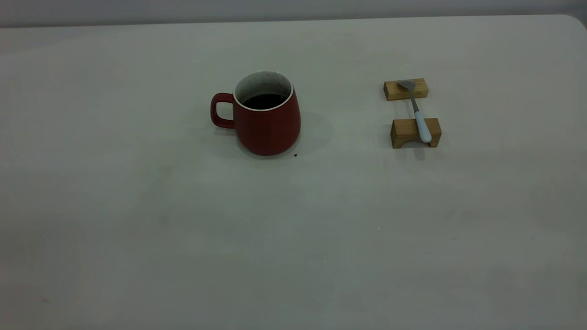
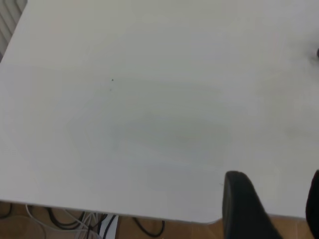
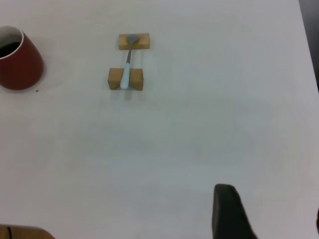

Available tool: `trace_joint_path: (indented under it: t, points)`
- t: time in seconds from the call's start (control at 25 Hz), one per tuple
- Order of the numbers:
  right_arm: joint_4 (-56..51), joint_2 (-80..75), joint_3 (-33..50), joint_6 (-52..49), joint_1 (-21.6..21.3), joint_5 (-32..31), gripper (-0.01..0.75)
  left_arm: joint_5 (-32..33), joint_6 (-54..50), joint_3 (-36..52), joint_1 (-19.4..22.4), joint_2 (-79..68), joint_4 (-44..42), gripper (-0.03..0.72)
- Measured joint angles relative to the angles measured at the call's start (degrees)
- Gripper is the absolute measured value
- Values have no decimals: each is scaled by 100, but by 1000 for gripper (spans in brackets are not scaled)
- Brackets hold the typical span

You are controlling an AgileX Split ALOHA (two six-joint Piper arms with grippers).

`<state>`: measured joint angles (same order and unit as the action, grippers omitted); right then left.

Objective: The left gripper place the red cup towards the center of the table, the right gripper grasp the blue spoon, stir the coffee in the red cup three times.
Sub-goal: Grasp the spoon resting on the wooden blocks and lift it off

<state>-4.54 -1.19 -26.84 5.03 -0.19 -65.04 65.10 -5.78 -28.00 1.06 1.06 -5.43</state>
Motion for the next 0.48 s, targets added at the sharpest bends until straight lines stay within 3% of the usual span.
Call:
trace_joint_path:
  t: [0.48]
  points:
    - [0, 0, 0, 0, 0, 0, 456, -6, 188, 7, 0, 0, 87, 384]
